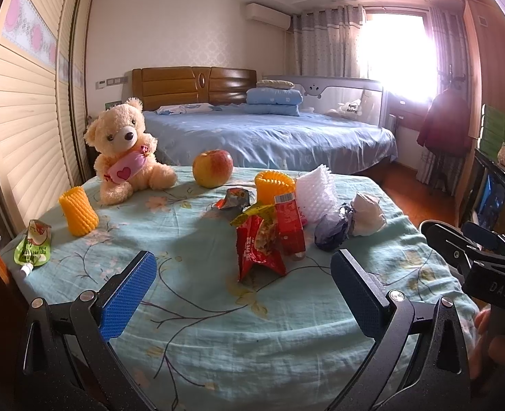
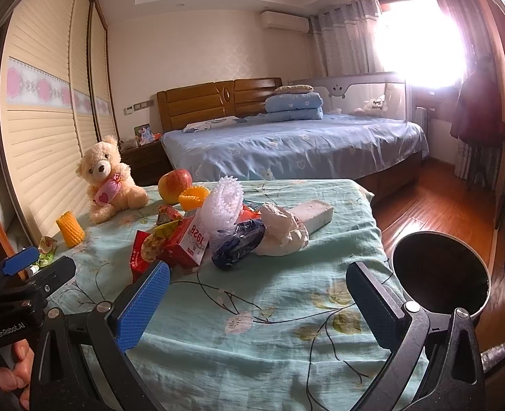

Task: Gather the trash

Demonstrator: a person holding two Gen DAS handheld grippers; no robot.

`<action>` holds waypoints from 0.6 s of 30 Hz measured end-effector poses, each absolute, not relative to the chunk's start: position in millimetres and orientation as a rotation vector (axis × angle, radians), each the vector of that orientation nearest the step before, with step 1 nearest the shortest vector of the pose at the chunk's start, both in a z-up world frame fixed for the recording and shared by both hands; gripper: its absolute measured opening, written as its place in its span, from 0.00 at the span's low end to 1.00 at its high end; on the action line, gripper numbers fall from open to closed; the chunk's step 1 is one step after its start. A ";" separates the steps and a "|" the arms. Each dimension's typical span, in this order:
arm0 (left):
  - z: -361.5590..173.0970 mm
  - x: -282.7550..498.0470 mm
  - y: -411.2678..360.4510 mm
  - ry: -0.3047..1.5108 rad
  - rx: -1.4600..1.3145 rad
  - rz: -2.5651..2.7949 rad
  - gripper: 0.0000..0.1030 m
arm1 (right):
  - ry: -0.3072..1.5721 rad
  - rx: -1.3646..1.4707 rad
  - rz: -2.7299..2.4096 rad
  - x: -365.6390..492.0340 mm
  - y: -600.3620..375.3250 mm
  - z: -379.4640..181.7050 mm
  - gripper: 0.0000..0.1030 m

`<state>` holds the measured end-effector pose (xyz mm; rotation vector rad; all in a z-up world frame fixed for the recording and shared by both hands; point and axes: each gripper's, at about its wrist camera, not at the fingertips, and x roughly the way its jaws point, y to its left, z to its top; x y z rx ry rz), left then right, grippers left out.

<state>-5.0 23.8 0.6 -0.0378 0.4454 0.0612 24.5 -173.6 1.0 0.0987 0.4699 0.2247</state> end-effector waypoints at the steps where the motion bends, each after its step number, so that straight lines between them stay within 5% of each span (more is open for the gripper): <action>1: 0.4 -4.8 24.6 0.446 -0.039 0.061 1.00 | 0.470 0.099 0.223 24.3 -173.4 1.1 1.00; 18: -13.1 12.6 35.7 0.510 -0.051 0.073 1.00 | 0.513 0.102 0.236 36.3 -169.2 -9.0 1.00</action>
